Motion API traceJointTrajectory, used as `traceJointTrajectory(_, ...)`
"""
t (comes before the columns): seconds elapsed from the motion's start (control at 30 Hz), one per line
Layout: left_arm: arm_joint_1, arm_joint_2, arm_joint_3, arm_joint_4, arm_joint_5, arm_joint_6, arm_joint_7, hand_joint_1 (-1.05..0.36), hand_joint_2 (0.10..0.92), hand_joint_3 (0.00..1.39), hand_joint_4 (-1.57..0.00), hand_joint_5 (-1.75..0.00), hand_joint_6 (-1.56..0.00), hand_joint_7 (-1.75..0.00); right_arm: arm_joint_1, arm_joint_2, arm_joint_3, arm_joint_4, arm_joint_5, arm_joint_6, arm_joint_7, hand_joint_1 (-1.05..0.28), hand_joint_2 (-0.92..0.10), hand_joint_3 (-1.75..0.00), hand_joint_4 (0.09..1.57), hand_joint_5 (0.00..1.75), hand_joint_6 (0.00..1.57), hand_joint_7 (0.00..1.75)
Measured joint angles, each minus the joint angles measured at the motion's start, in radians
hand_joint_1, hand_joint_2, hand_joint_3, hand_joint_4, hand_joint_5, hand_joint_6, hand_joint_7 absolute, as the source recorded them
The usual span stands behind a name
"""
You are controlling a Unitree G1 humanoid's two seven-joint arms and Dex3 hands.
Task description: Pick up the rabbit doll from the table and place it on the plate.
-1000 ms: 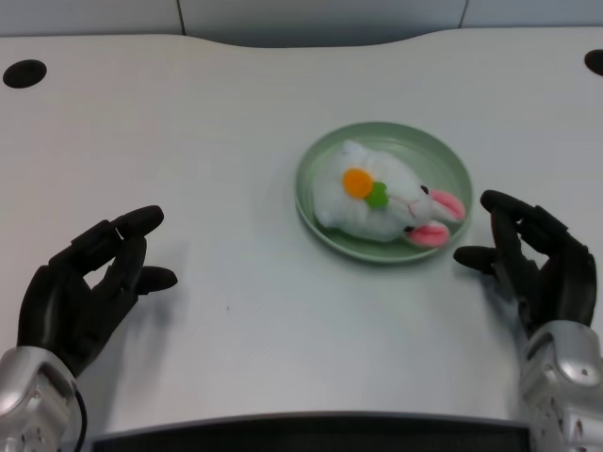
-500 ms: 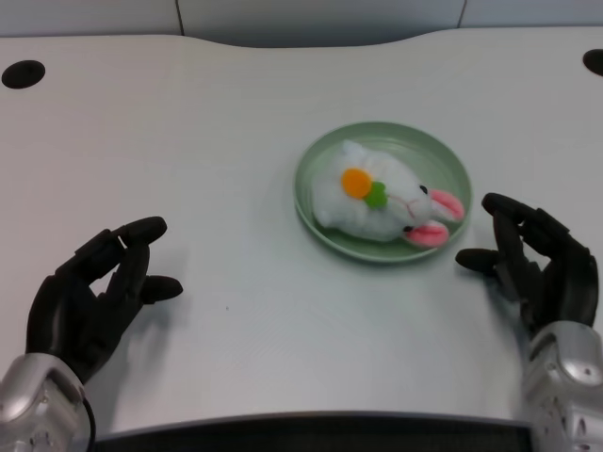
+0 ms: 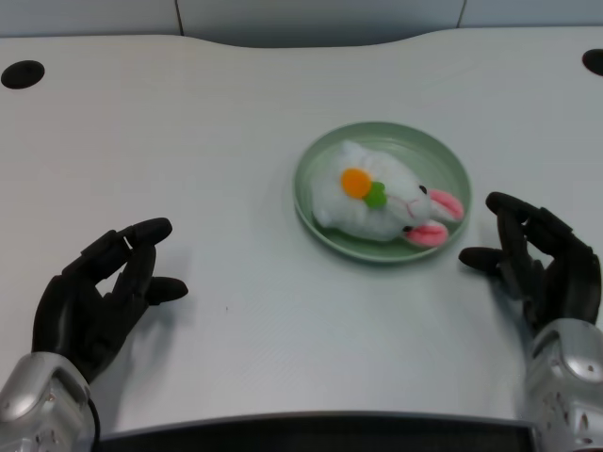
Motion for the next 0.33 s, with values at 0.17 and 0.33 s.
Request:
traceJointTrajectory(0.17,-0.004,0.000,0.006,0.024,-0.004,-0.002,-0.016,-0.53,0.921,0.40,-0.37,-1.56,-0.49,-0.73,-0.002,0.002,-0.009,0.000,0.003,0.000,-0.008,-0.35,-0.92,-0.20,0.85,1.02,0.84,0.39)
traceJointTrajectory(0.33,-0.009,0.000,0.011,0.026,-0.004,-0.002,-0.018,-0.53,0.921,0.40,-0.37,-1.57,-0.49,-0.74,-0.002,0.007,-0.012,0.000,0.003,0.000,-0.010,-0.35,-0.92,-0.20,0.85,1.02,0.84,0.39)
